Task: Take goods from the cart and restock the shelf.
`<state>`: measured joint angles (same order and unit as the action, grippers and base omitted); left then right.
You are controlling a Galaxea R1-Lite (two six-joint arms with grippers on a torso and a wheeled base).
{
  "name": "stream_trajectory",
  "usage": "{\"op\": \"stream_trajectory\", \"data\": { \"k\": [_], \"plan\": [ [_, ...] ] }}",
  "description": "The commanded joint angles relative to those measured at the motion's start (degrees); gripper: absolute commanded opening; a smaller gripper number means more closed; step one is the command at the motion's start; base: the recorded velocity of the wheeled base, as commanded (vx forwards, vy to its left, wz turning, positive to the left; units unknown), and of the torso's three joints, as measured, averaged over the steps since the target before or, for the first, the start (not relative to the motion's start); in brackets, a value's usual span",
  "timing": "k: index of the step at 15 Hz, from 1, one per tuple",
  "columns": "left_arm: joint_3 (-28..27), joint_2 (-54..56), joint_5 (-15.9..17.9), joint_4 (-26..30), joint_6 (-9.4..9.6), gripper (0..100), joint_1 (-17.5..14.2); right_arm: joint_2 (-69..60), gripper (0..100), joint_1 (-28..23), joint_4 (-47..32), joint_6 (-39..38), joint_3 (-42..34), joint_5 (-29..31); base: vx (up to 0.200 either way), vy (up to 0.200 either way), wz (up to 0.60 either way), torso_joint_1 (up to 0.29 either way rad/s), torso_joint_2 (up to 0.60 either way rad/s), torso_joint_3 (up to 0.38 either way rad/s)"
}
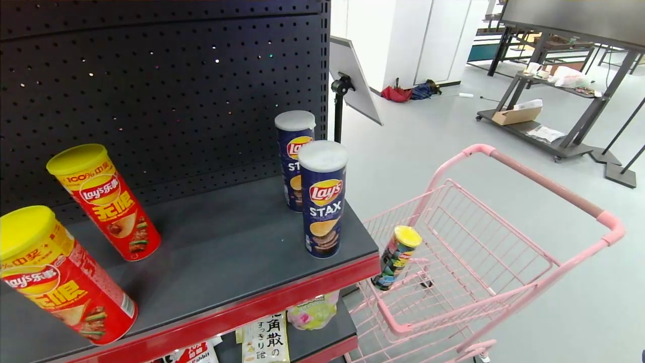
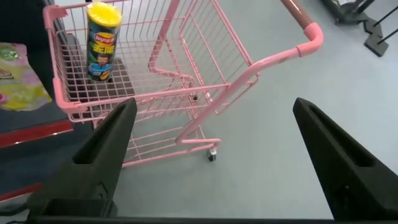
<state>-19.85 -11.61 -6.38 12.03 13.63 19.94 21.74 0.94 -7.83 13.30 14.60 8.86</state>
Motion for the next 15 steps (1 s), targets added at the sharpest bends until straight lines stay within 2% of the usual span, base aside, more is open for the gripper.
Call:
{"op": "stream_trajectory", "data": {
  "k": [1,4,7,15],
  "plan": [
    [-0.1,2.03,1.98,0.54,0.17,100,2.12,-0.03,100,0.03,0.0,-0.03,-0.1,0.01,0.0,0.0,0.0,0.0,0.0,0.0],
    [-0.1,4.84,4.09,3.35,1.4,100,3.52,-0.03,100,0.12,0.0,-0.03,-0.1,0.01,0.0,0.0,0.0,-0.121,0.28,0.162],
    [0.07,6.6,4.09,5.19,1.4,100,3.61,-0.03,100,0.03,0.0,-0.03,-0.1,0.01,0.0,0.0,0.0,-0.133,0.35,0.201],
    [1.65,9.67,4.18,5.19,1.4,100,3.7,-0.82,100,0.03,-0.35,-0.03,-0.45,0.01,0.0,0.0,0.0,-0.143,0.37,0.223]
  ]
}}
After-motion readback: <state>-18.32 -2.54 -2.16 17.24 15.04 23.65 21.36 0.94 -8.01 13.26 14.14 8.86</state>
